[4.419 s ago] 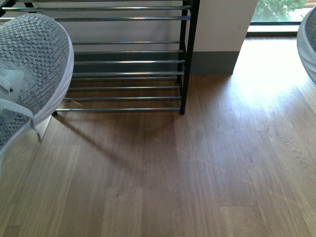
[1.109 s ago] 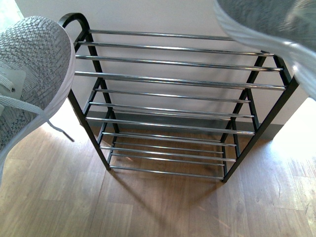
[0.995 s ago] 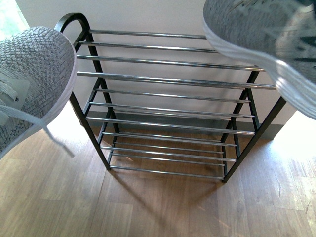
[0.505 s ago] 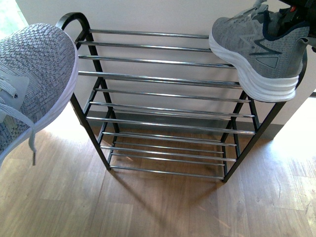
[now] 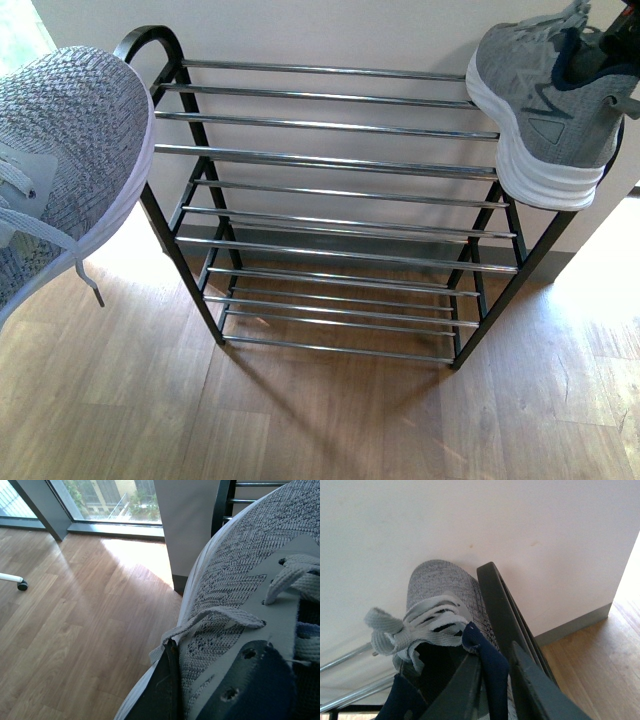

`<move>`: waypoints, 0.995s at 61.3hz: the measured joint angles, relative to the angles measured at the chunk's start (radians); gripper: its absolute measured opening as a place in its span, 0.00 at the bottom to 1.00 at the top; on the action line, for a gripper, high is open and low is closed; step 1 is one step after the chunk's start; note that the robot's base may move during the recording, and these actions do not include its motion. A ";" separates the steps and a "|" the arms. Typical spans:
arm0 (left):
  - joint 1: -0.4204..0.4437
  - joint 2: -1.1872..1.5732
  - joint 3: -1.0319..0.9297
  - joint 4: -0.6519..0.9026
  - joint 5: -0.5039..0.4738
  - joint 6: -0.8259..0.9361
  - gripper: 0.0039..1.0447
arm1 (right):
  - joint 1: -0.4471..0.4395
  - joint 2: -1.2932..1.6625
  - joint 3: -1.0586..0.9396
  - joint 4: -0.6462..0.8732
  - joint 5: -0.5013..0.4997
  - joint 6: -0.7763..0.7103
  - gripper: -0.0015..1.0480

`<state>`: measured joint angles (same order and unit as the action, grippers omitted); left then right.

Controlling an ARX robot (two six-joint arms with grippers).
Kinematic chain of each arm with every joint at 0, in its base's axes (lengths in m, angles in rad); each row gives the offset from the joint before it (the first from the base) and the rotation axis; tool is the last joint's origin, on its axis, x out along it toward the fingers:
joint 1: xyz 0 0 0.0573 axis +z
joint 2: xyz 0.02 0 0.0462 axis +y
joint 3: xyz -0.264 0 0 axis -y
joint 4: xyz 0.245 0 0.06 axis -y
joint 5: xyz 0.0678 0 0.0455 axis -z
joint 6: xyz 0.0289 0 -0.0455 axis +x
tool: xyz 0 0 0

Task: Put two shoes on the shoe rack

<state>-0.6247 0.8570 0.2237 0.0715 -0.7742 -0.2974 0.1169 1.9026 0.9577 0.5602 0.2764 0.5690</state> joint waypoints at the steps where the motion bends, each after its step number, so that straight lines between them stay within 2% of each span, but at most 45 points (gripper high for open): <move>1: 0.000 0.000 0.000 0.000 0.000 0.000 0.01 | 0.000 0.000 0.000 0.002 -0.001 0.000 0.19; 16: 0.000 0.000 0.000 0.000 0.000 0.000 0.01 | -0.013 -0.068 -0.012 -0.059 -0.087 0.021 0.56; 24: 0.000 0.000 0.000 0.000 0.000 0.000 0.01 | -0.055 -0.167 -0.052 -0.111 -0.159 0.008 0.76; 29: 0.000 0.000 0.000 0.000 0.000 0.000 0.01 | -0.094 -0.234 -0.058 -0.200 -0.190 -0.039 0.89; 32: 0.000 0.000 0.000 0.000 0.000 0.000 0.01 | -0.108 -0.256 -0.063 -0.225 -0.197 -0.053 0.93; 35: 0.000 0.000 0.000 0.000 0.000 0.000 0.01 | -0.118 -0.263 -0.075 -0.199 -0.207 -0.084 0.90; 40: 0.000 0.000 0.000 0.000 0.001 0.000 0.01 | -0.124 -0.262 -0.192 0.127 -0.264 -0.263 0.77; 43: 0.000 0.000 0.000 0.000 0.001 0.000 0.01 | -0.122 -0.267 -0.258 0.257 -0.275 -0.351 0.71; 46: 0.000 0.000 0.000 0.000 0.001 0.000 0.01 | -0.116 -0.303 -0.362 0.398 -0.280 -0.460 0.59; 52: 0.000 0.000 0.000 0.000 0.000 0.000 0.01 | -0.117 -0.417 -0.484 0.462 -0.278 -0.531 0.37; 61: 0.000 0.000 0.000 0.000 0.001 0.000 0.01 | -0.117 -0.510 -0.608 0.468 -0.277 -0.551 0.12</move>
<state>-0.6247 0.8566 0.2237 0.0715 -0.7734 -0.2974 -0.0006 1.3926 0.3492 1.0283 -0.0010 0.0181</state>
